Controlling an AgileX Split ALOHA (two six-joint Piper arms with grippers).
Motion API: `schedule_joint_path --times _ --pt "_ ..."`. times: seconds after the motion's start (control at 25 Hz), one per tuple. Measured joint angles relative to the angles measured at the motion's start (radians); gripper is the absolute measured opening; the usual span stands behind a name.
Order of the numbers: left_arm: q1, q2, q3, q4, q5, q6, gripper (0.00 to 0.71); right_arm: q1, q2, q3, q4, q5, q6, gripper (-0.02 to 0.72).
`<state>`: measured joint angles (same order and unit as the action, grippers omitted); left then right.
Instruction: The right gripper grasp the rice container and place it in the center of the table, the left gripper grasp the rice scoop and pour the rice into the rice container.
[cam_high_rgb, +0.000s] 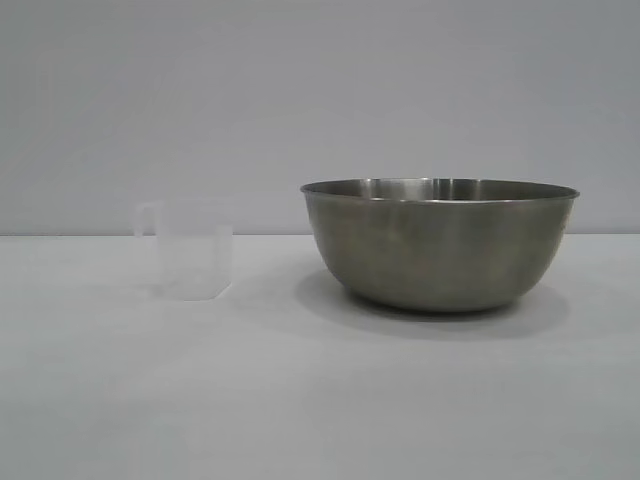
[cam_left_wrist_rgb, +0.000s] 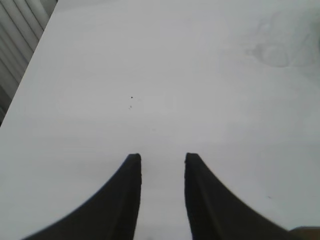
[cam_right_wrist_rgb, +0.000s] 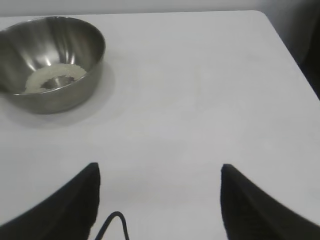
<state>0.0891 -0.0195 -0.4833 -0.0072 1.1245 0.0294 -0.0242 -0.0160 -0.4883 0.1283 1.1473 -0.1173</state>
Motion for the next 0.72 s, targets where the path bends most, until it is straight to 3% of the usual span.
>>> schedule_joint_path --times 0.72 --pt "0.0 0.0 0.0 0.0 -0.001 0.0 0.173 0.024 0.0 0.0 0.0 0.0 0.0 0.464"
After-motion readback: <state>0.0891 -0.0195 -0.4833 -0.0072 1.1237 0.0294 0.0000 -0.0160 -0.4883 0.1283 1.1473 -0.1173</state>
